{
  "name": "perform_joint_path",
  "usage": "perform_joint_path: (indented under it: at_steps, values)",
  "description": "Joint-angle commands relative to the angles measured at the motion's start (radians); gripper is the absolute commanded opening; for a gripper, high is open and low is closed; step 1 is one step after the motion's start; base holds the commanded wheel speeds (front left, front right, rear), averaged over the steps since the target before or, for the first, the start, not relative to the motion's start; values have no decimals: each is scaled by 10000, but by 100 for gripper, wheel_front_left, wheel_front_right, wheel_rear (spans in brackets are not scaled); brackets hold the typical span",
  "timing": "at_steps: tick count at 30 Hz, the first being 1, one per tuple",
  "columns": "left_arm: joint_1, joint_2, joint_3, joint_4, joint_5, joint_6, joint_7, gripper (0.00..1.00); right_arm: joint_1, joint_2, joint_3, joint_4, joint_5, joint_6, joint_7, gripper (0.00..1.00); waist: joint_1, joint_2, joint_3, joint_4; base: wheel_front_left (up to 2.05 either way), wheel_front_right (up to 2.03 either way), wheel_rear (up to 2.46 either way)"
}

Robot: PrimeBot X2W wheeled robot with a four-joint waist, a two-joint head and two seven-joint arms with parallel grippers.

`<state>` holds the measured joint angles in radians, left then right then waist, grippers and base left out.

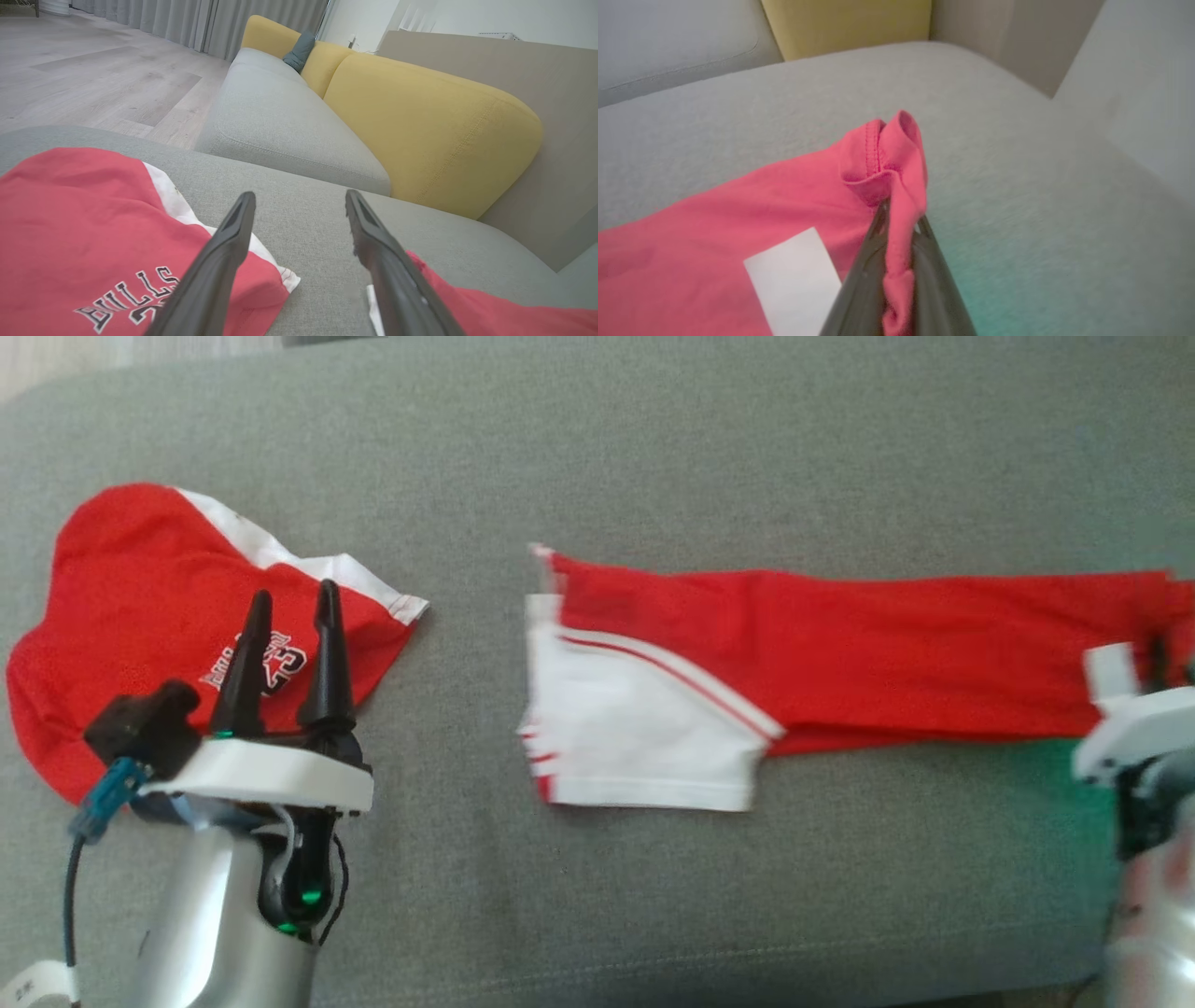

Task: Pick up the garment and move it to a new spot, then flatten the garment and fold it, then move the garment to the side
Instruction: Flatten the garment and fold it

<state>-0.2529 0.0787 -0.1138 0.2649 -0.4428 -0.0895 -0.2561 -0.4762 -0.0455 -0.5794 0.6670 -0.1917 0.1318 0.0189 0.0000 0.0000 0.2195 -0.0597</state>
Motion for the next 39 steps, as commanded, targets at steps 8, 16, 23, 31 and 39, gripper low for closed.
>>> perform_joint_path:
  at_steps: [8,16,23,31,39]
  values:
    - [11,-102,489,-234,29,-90,-57,100,-230,-59,-671,-1796,-1543,-11,186,0,0,0,-583,42,0,0,0]
    - [335,-230,520,-160,-32,-84,-57,100,-153,-49,1885,-1486,1213,-11,820,0,0,0,-1212,215,0,0,0]
    - [626,-268,495,-167,-131,-20,-57,100,397,-48,4523,-2392,4129,-11,1501,0,0,0,-1529,367,0,0,0]
    - [729,-280,462,-190,-195,20,-57,100,947,-48,6987,-2611,6364,-11,1183,0,0,0,-1536,477,0,0,0]
    - [539,-283,208,-128,-315,30,-57,100,519,-48,9272,-1004,8256,-11,-479,0,0,0,-1198,777,0,0,0]
